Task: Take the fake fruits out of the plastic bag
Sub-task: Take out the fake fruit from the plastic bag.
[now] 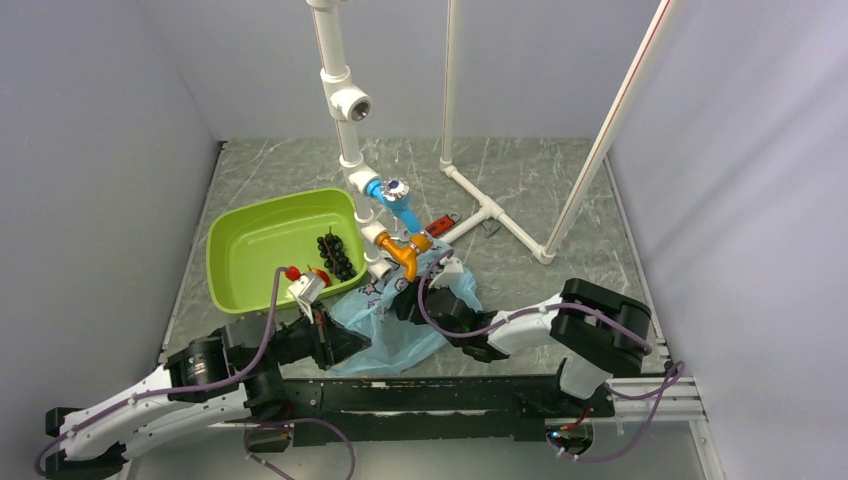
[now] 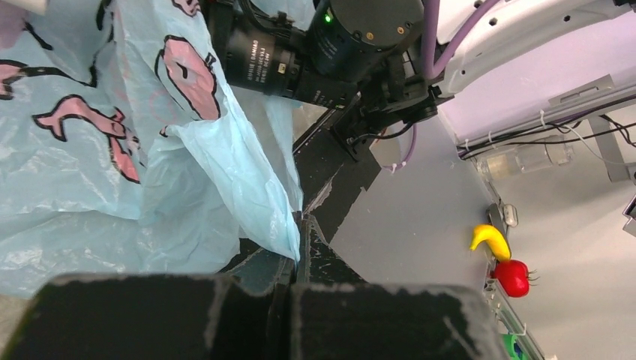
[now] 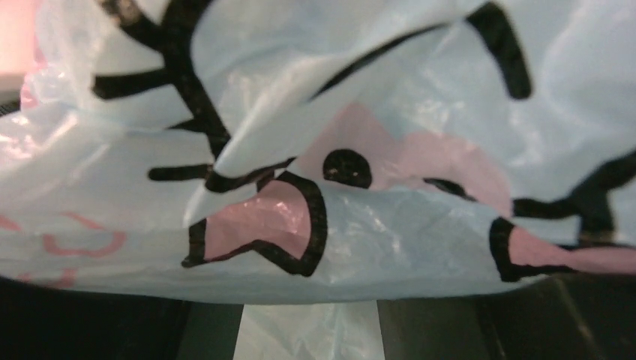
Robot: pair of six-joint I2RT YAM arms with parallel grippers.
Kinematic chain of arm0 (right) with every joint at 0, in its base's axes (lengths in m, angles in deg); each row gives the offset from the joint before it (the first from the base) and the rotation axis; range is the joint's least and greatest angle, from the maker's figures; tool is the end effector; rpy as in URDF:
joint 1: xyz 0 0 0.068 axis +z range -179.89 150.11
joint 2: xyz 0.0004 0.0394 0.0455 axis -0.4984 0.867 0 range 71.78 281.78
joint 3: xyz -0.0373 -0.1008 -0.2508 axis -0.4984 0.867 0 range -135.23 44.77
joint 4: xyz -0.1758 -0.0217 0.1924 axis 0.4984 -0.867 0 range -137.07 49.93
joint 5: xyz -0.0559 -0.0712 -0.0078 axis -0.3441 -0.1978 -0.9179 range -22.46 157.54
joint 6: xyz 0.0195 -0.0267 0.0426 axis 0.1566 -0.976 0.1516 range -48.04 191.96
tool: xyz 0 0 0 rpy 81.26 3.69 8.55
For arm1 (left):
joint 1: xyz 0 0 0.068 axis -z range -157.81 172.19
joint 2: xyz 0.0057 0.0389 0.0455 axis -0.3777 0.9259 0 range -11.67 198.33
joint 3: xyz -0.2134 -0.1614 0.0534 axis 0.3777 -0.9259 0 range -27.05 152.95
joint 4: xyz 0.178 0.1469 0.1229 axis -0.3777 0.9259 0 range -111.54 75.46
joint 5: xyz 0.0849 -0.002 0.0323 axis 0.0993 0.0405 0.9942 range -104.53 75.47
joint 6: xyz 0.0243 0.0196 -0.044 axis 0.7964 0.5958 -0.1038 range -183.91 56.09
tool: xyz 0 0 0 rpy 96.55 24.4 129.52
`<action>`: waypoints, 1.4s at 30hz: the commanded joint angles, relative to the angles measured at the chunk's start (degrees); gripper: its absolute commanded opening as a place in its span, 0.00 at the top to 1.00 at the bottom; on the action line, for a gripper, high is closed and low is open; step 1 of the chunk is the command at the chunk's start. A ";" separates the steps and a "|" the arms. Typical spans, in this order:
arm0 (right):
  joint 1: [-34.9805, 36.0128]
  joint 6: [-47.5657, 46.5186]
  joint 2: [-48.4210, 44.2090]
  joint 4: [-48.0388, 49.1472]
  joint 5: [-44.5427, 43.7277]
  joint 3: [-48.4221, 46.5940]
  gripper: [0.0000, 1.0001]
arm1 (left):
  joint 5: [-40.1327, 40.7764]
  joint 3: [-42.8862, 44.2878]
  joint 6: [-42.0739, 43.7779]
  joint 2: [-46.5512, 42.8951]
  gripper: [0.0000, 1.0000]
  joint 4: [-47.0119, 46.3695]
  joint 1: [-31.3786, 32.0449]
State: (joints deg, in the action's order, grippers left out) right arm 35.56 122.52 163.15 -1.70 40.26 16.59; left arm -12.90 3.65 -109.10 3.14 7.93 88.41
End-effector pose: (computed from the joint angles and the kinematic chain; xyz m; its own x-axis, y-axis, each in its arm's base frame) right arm 0.1336 0.2536 0.1414 -0.6017 0.3349 -0.7251 -0.2690 0.7698 0.5788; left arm 0.0373 -0.0823 0.2801 -0.7078 -0.1525 -0.6898 0.5696 0.4542 -0.6850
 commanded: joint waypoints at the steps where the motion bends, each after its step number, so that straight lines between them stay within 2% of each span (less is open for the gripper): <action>1: -0.92 0.67 1.87 5.23 0.08 -3.58 0.38 | -2.28 -0.11 0.36 0.11 1.00 -4.12 0.23; 6: -2.12 2.51 3.86 6.83 0.02 -4.45 0.28 | -2.64 -0.98 -0.34 -0.26 1.00 -4.10 0.23; 15: -2.70 1.42 10.15 7.86 -1.44 -7.08 0.29 | -2.11 -1.30 -0.83 -1.70 1.00 -3.00 0.23; 20: -2.61 1.90 13.19 8.79 -1.99 -6.27 0.37 | -1.80 -1.00 -1.32 -2.43 1.00 -0.94 0.27; 24: -2.62 1.09 13.56 11.66 -1.12 -3.74 0.48 | 0.06 -0.82 -1.60 -3.34 1.00 1.27 0.23; 27: -2.58 -0.96 11.06 12.49 -0.23 -1.75 0.61 | 1.49 -0.89 -2.30 -4.12 1.00 2.74 0.23; 30: -2.52 -2.81 5.54 12.03 1.25 1.15 0.76 | 3.95 -0.82 -3.73 -4.71 1.00 5.73 0.23; 34: -2.48 -4.99 -5.72 8.57 5.48 4.96 0.90 | 7.48 -1.21 -6.00 -5.94 1.00 9.14 0.23; 39: -2.48 -7.12 -17.81 2.49 12.67 10.18 1.00 | 9.40 -1.28 -6.31 -7.31 1.00 8.80 0.23; 42: -2.46 -7.71 -25.46 -4.25 15.47 12.86 1.00 | 10.05 -1.01 -6.06 -6.60 1.00 8.57 0.24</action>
State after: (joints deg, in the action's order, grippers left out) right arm 33.24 117.30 145.73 2.45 49.81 26.27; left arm -5.38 2.05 -114.50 -3.59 17.11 88.41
